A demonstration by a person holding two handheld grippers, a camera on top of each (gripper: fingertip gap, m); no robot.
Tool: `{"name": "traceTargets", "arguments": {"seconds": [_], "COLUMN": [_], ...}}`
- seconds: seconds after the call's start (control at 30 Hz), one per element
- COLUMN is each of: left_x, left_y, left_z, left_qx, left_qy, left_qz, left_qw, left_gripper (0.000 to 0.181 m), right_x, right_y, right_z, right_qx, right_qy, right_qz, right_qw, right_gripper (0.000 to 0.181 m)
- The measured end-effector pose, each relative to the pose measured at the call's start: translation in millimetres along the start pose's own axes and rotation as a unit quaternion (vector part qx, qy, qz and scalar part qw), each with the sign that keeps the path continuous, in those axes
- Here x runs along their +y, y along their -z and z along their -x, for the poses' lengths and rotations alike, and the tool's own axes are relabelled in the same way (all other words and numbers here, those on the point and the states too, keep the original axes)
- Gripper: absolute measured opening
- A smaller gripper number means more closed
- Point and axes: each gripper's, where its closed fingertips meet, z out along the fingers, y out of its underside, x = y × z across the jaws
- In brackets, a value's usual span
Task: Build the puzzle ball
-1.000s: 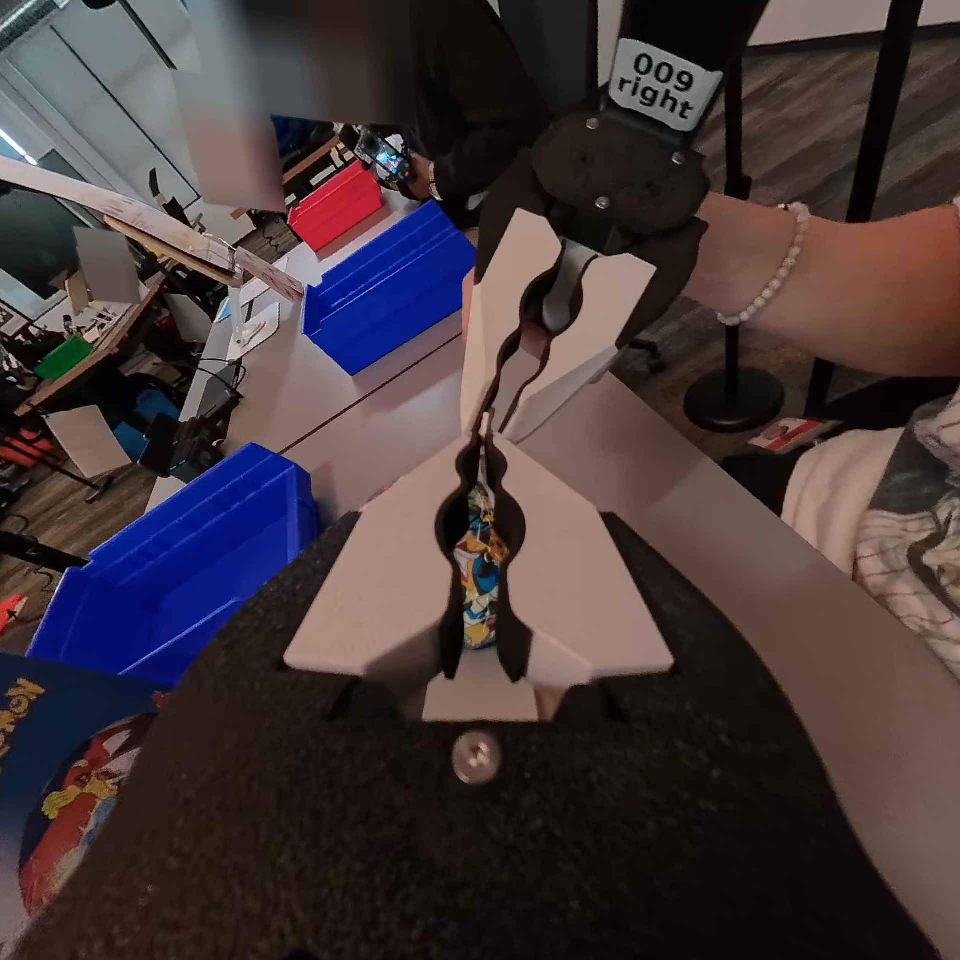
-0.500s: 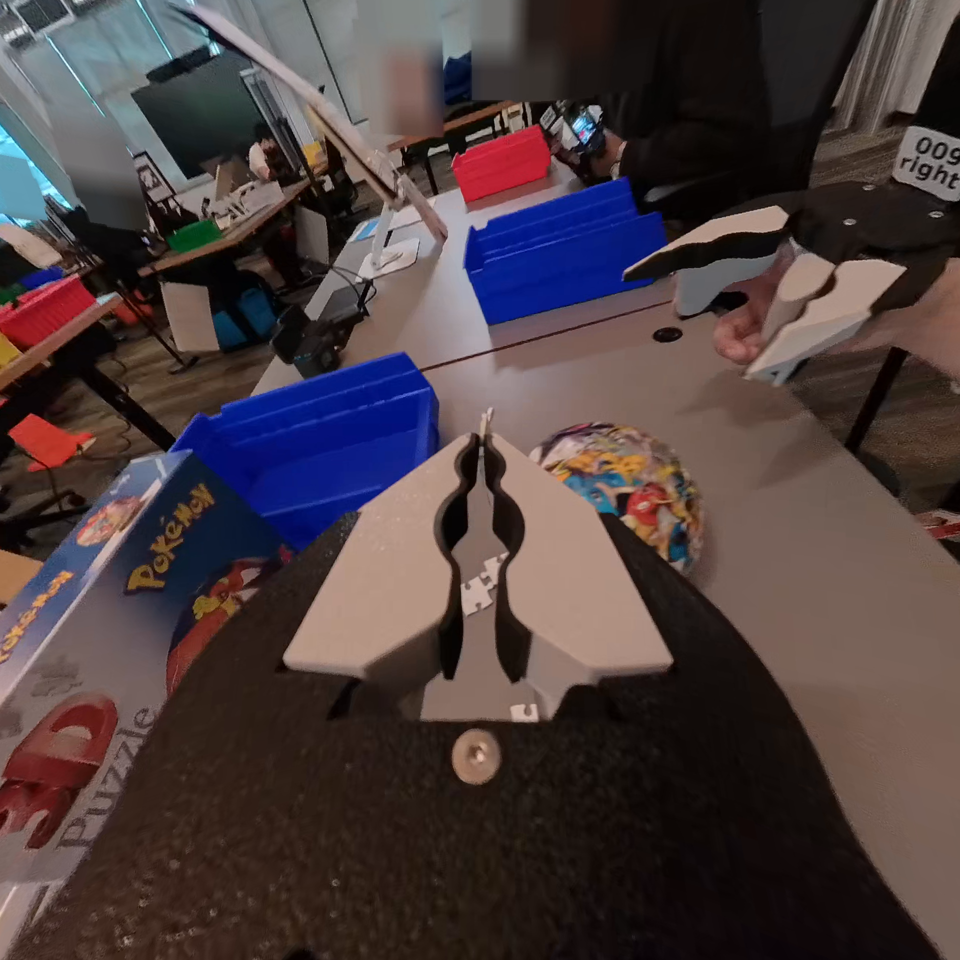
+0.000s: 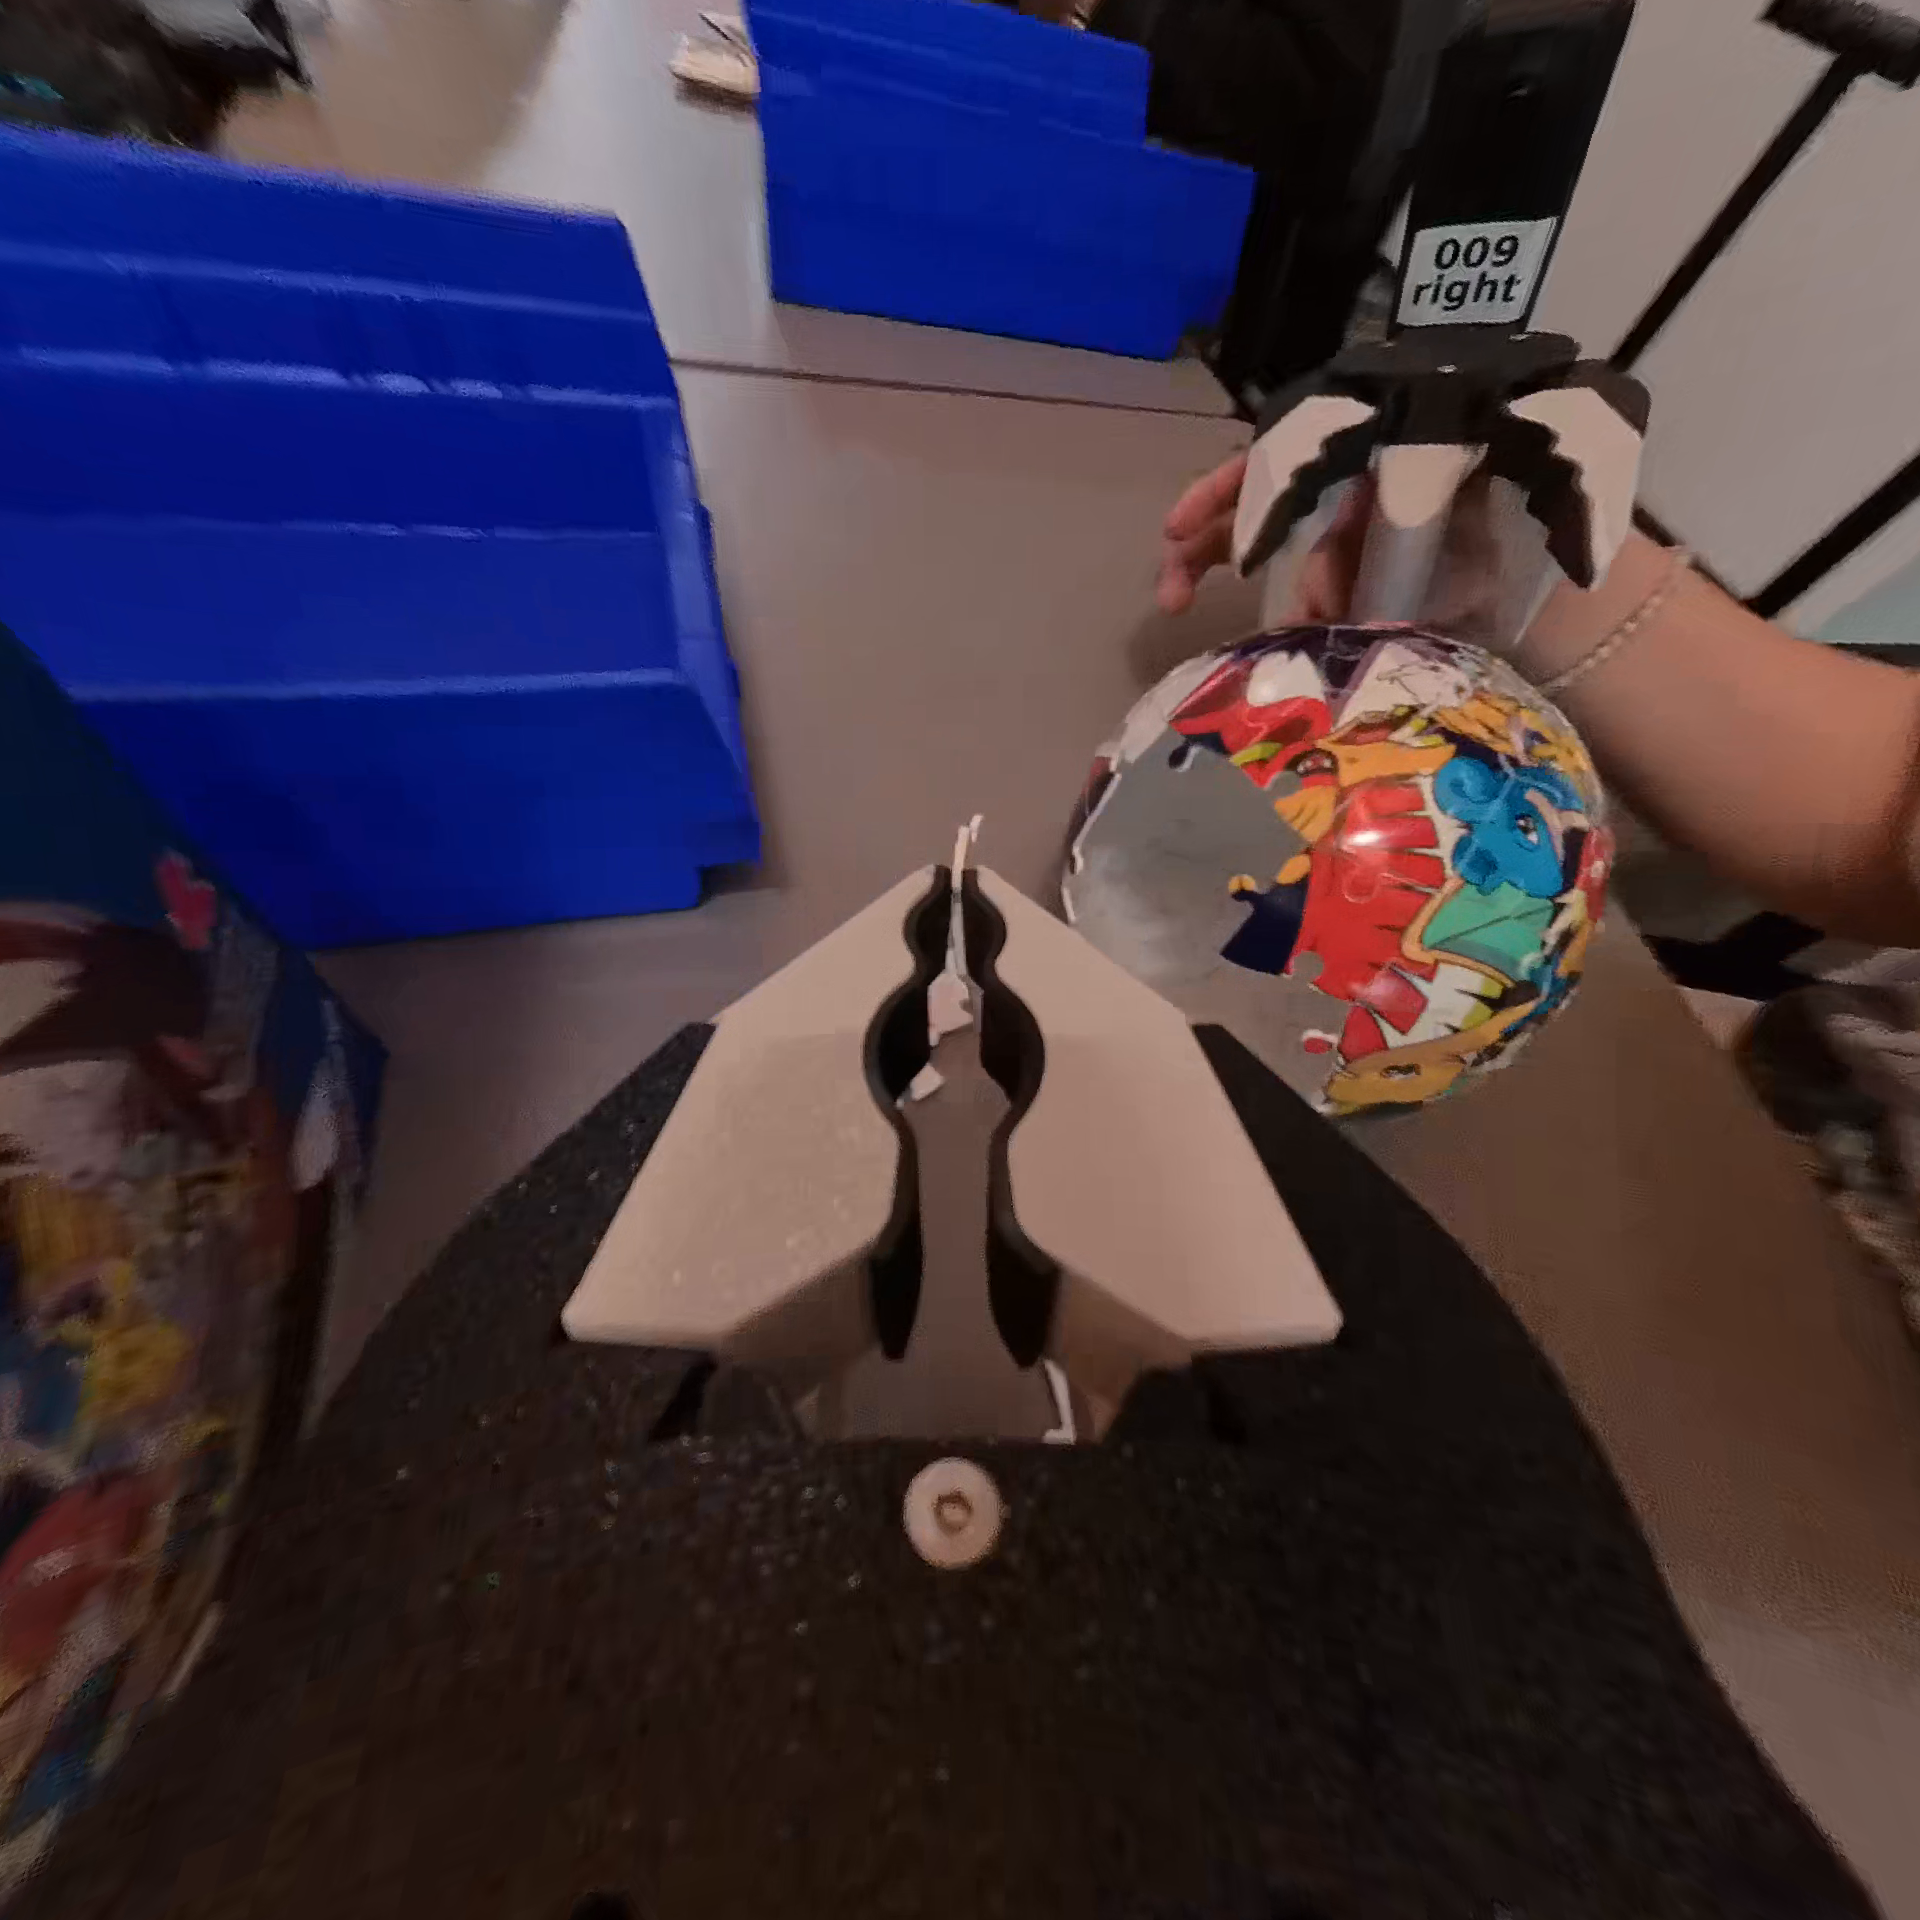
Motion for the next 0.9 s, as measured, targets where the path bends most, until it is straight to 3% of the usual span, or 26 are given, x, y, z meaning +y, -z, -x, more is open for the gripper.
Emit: {"name": "traceTargets", "arguments": {"seconds": [0.07, 0.2, 0.3, 0.57, 0.9], "left_x": [6.2, 7.0, 7.1, -0.1, 4.2], "left_y": [-5.3, -9.6, -8.8, -10.5, -16.2], "left_z": [4.0, -2.1, -6.6, -16.1, -17.0], "left_qx": [0.015, 0.063, 0.083, 0.098, 0.099], "left_qy": [0.023, 0.054, 0.072, 0.044, 0.036], "left_qz": [0.018, 0.017, 0.013, -0.008, -0.002], "left_qw": [0.999, 0.996, 0.994, 0.994, 0.994], "left_gripper": [0.0, 0.0, 0.0, 0.0, 0.0], "right_x": [2.1, 10.1, 15.6, 13.7, -2.9], "right_y": [-10.1, -24.5, -31.0, -46.5, -42.8], "right_z": [8.6, 5.8, 11.2, 25.5, 28.1], "right_qx": [-0.012, 0.101, 0.138, 0.159, 0.18], "right_qy": [0.007, 0.153, 0.213, 0.278, 0.262], "right_qz": [0.003, 0.038, 0.072, 0.071, 0.063], "right_qw": [1.0, 0.982, 0.965, 0.945, 0.946], "right_gripper": [0.077, 0.114, 0.121, 0.127, 0.109]}}
